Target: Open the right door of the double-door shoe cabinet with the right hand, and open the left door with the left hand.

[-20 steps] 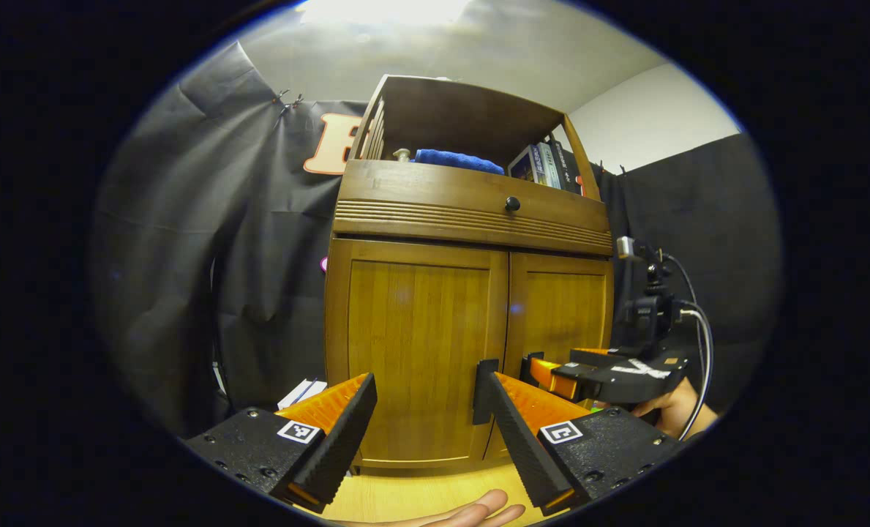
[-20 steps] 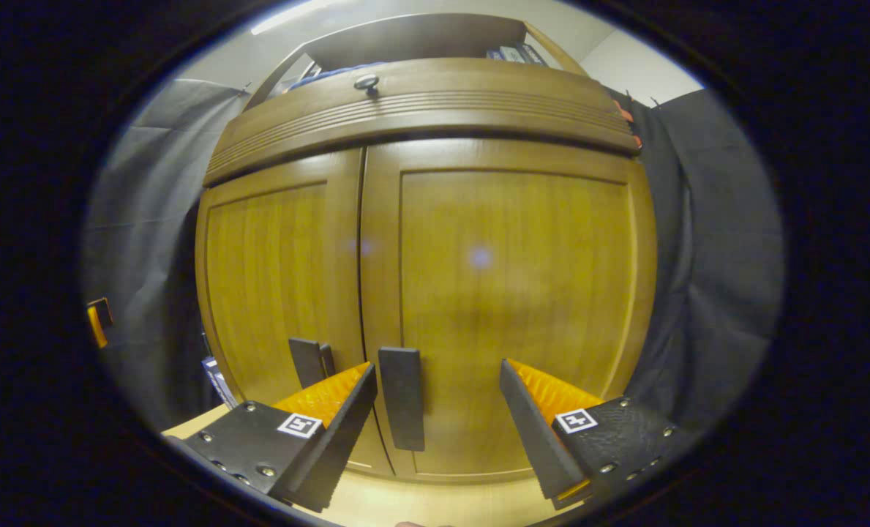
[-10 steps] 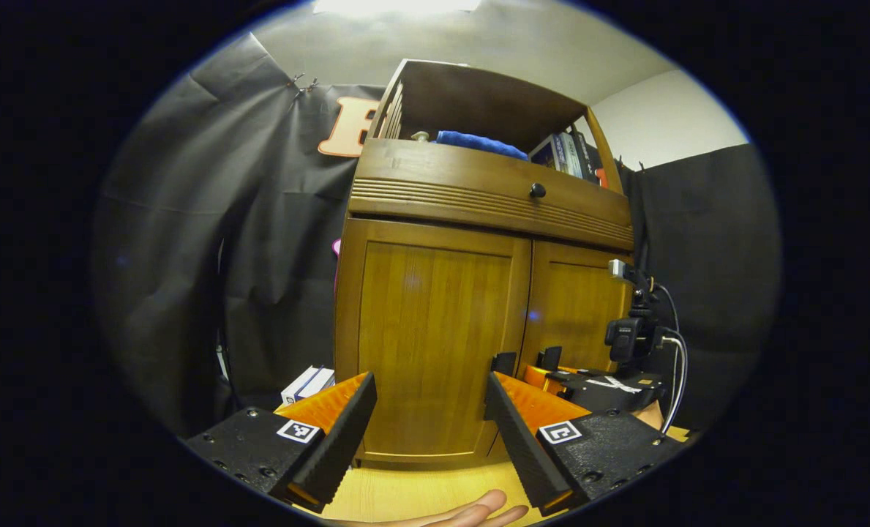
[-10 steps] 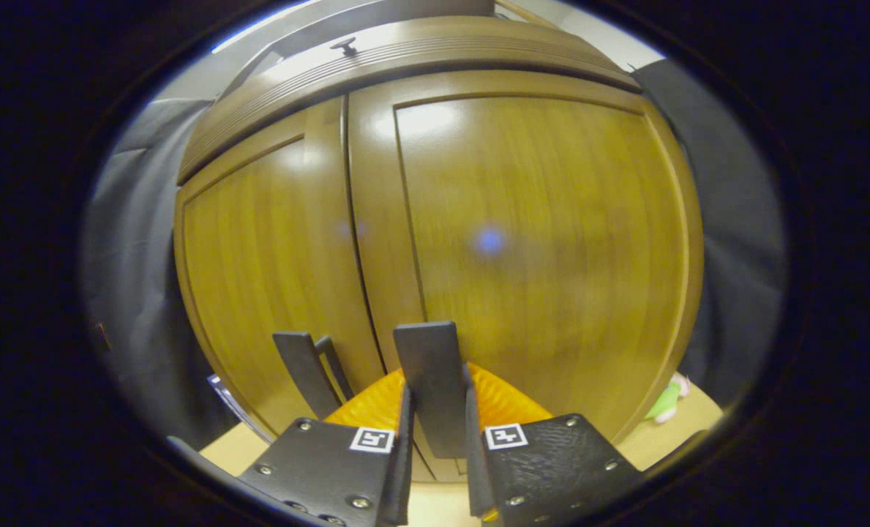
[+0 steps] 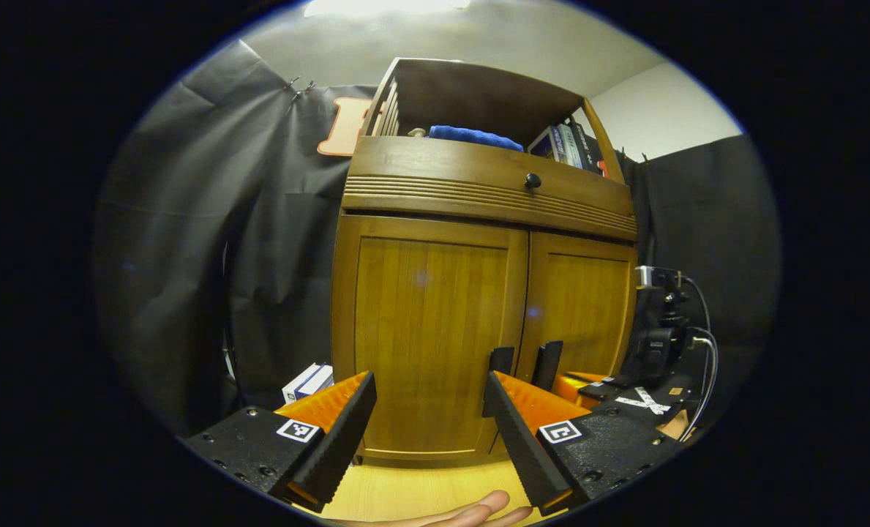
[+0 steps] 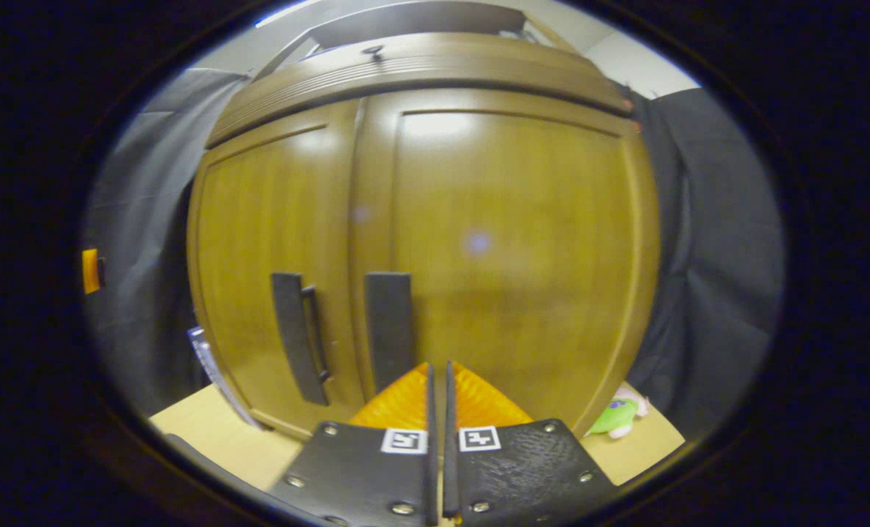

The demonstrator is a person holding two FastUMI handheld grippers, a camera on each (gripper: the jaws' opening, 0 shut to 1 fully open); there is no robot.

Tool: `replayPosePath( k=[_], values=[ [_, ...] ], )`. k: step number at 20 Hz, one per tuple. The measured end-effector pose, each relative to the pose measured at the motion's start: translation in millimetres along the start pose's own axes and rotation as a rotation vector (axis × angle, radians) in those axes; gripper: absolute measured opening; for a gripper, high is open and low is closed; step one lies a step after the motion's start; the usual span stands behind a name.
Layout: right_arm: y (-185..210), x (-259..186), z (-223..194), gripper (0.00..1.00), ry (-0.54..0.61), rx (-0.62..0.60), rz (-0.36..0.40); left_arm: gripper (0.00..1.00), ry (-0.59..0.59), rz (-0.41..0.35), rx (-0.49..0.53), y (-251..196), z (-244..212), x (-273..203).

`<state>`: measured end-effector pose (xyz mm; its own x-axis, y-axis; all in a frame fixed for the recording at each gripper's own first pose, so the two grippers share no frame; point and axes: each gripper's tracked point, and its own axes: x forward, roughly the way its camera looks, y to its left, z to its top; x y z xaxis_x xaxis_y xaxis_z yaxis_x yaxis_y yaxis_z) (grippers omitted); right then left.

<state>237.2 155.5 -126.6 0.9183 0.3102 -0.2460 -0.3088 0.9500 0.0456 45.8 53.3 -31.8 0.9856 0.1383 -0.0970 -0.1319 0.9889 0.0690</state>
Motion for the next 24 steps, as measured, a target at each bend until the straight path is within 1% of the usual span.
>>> replayPosePath(
  k=[1, 2, 3, 4, 5, 6, 7, 8, 9, 10, 12, 13, 14, 15, 17, 18, 20, 21, 22, 23, 24],
  values=[
    [7.6, 3.1, 0.8, 0.00, -0.018, 0.025, 0.050, 0.93, 0.001, -0.001, 0.009, -1.6, -1.3, 1.7],
    [8.7, 3.8, 0.6, 0.01, -0.030, 0.018, 0.051, 0.94, 0.007, 0.001, 0.011, -2.5, -2.5, 3.9],
    [9.4, 2.6, -2.2, 0.10, -0.039, -0.015, 0.069, 0.88, 0.011, 0.007, 0.008, -2.0, -4.6, 5.2],
    [16.7, 2.4, -2.1, 0.14, -0.051, -0.055, 0.095, 0.88, 0.014, 0.011, 0.006, -1.4, -4.6, 6.5],
    [23.7, 2.7, -4.4, 0.22, -0.059, -0.098, 0.103, 0.88, 0.016, 0.012, 0.003, -1.0, -4.6, 7.9],
    [24.8, 3.4, -0.8, 0.29, -0.074, -0.133, 0.089, 0.88, 0.017, 0.012, 0.000, -0.1, -4.0, 8.7],
    [32.2, 8.8, -1.5, 0.49, -0.081, -0.155, 0.091, 0.88, 0.018, 0.010, -0.004, 0.1, -5.1, 9.3],
    [32.9, 11.5, 1.1, 0.58, -0.088, -0.174, 0.055, 0.88, 0.018, 0.005, -0.005, 0.0, -4.2, 9.2],
    [28.5, 13.8, 0.7, 0.54, -0.086, -0.174, 0.015, 0.88, 0.018, 0.002, -0.005, 0.3, -4.4, 9.3],
    [25.6, 15.1, 3.3, 0.58, -0.089, -0.149, -0.011, 0.88, 0.018, 0.001, -0.005, 1.3, -4.0, 7.8],
    [26.2, 26.4, 9.0, 0.58, -0.083, -0.066, -0.030, 0.88, 0.013, -0.003, -0.007, 3.7, -1.2, 5.6],
    [29.6, 30.7, 10.5, 0.54, -0.073, -0.036, -0.027, 0.88, 0.009, -0.004, -0.010, 4.9, -0.8, 4.9],
    [29.9, 29.1, 11.7, 0.58, -0.061, -0.024, -0.034, 0.93, 0.008, -0.004, -0.015, 6.1, 0.3, 4.1],
    [32.9, 37.4, 12.8, 0.49, -0.064, -0.028, -0.038, 0.93, 0.008, -0.005, -0.020, 6.8, 0.1, 4.5],
    [29.7, 40.3, 13.3, 0.32, -0.067, -0.066, -0.048, 0.93, 0.011, -0.005, -0.022, 7.9, -0.5, 5.0],
    [30.5, 40.1, 13.0, 0.31, -0.057, -0.065, -0.045, 0.93, 0.012, -0.005, -0.023, 7.0, -0.6, 5.7],
    [33.4, 41.7, 11.2, 0.30, -0.032, -0.011, -0.041, 0.93, 0.020, -0.012, -0.026, 2.1, -3.2, 7.0],
    [30.4, 41.7, 10.9, 0.29, -0.028, -0.027, -0.042, 0.94, 0.024, -0.019, -0.027, -1.1, -4.7, 7.5],
    [29.2, 34.4, 10.9, 0.30, -0.024, -0.053, -0.042, 0.88, 0.030, -0.024, -0.022, -3.3, -6.4, 9.2],
    [29.7, 37.5, 12.5, 0.25, -0.024, -0.061, -0.041, 0.88, 0.037, -0.025, -0.014, -5.0, -8.7, 9.9],
    [30.7, 32.9, 13.4, 0.19, -0.013, -0.034, -0.032, 0.88, 0.037, -0.022, -0.007, -5.4, -8.9, 10.1]
  ],
)
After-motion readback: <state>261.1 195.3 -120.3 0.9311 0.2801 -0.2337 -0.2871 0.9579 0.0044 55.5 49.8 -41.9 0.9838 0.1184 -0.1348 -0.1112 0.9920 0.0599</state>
